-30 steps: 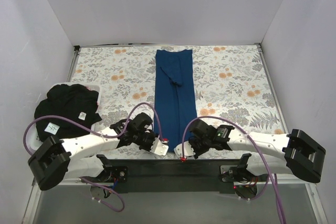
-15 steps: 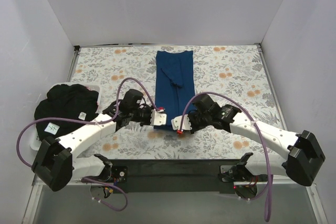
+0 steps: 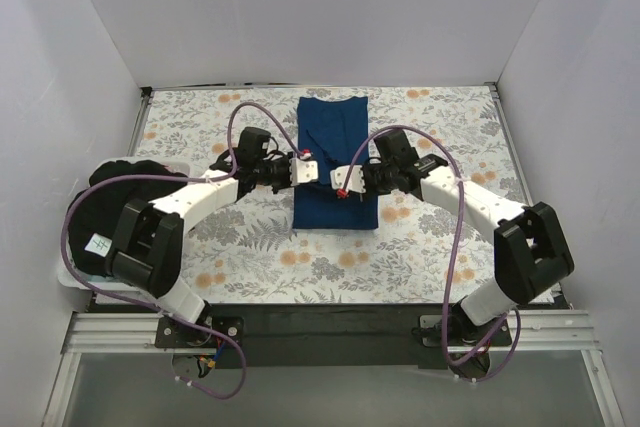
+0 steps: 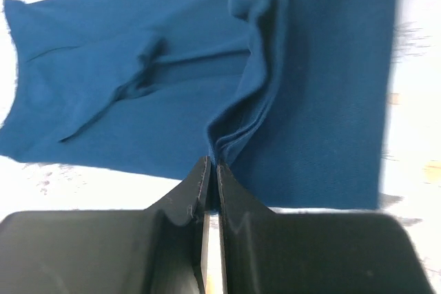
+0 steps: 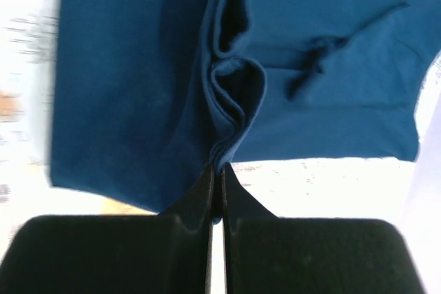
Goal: Fold and stack the t-shirts
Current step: Fold the tshirt
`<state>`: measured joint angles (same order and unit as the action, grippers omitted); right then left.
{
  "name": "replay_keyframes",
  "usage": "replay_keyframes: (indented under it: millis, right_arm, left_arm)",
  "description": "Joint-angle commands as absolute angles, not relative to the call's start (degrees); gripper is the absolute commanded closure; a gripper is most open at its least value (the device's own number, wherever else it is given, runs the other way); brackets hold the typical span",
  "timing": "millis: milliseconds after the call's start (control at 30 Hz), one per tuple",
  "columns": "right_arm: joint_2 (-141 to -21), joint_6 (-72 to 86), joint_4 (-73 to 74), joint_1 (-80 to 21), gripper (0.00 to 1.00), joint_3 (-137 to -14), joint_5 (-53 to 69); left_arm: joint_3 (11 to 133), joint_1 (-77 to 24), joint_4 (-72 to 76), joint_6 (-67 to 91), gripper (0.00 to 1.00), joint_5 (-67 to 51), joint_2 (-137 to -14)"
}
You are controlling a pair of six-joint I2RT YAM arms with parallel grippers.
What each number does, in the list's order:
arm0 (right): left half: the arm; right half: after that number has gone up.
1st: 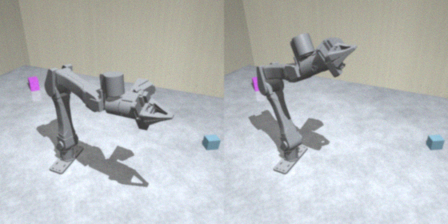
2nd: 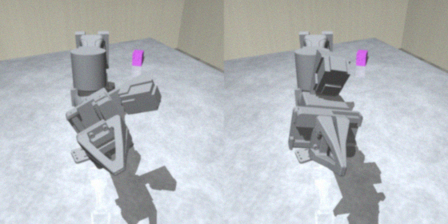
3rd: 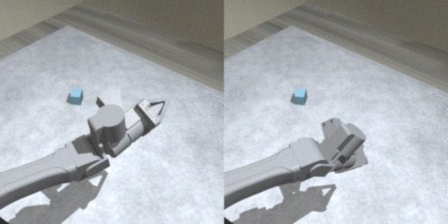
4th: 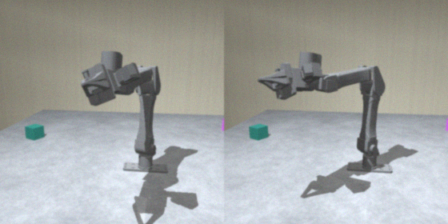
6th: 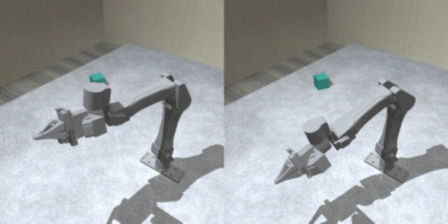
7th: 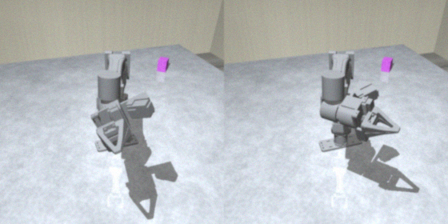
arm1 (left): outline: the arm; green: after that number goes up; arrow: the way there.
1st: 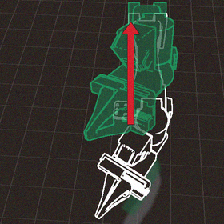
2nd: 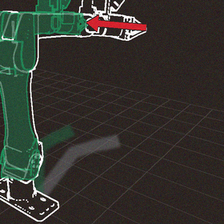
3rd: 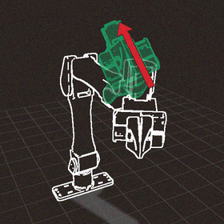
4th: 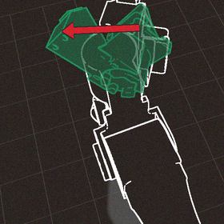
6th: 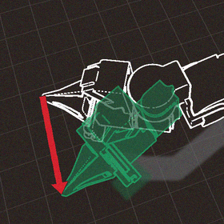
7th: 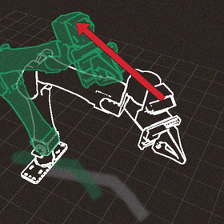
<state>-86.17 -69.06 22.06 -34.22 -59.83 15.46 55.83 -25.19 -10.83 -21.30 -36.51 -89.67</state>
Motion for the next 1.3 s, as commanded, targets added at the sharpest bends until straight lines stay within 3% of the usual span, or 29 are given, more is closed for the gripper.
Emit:
replay_keyframes:
  millis: [0, 233, 767, 833, 867, 900, 967, 1000, 1067, 1167, 1267]
  right_arm:
    - [-89.9, -73.1, 18.8, -32.2, 0.99, -65.4, 18.2]
    - [-97.5, -75.3, 16.4, -29.4, 0.99, -70.4, 18.9]
    - [-108.1, -76.2, 11.3, -27.4, 0.99, -75.1, 18.1]
    - [-108.6, -75.9, 10.8, -27.4, 0.94, -75.3, 17.0]
    - [-108.9, -75.8, 10.7, -27.4, 0.83, -75.5, 16.5]
    - [-109.0, -75.3, 10.4, -27.4, 0.73, -75.8, 16.1]
    - [-108.0, -74.7, 10.0, -27.3, 0.54, -76.5, 14.6]
    - [-107.4, -73.8, 9.9, -27.3, 0.53, -77.4, 14.1]
    - [-105.0, -72.7, 9.8, -26.4, 0.43, -78.6, 13.3]
    - [-100.7, -70.8, 11.8, -25.3, 0.42, -79.0, 12.8]
    - [-95.2, -68.1, 19.8, -25.5, 0.44, -77.4, 16.6]
  left_arm:
    - [61.0, -23.8, -6.9, -22.5, 1.00, -38.2, -93.1]
    - [67.5, -22.0, -4.8, -22.6, 1.00, -38.1, -101.1]
    - [68.8, -20.7, -0.9, -24.4, 1.00, -34.5, -109.0]
    - [69.5, -20.7, -1.0, -24.4, 1.00, -33.8, -109.8]
    - [70.0, -20.7, -1.1, -24.3, 1.00, -33.4, -110.1]
    - [70.6, -20.6, -1.3, -23.9, 0.90, -33.1, -110.5]
    - [73.5, -20.0, -1.3, -20.0, 0.79, -31.6, -111.2]
    - [74.9, -19.5, -1.4, -17.9, 0.72, -31.1, -111.4]
    - [79.3, -17.3, -2.0, -8.9, 0.68, -30.5, -111.2]
    - [82.6, -14.3, -9.0, -2.0, 0.61, -33.0, -108.7]
    - [76.6, -13.4, -11.6, -2.5, 0.59, -37.6, -103.1]
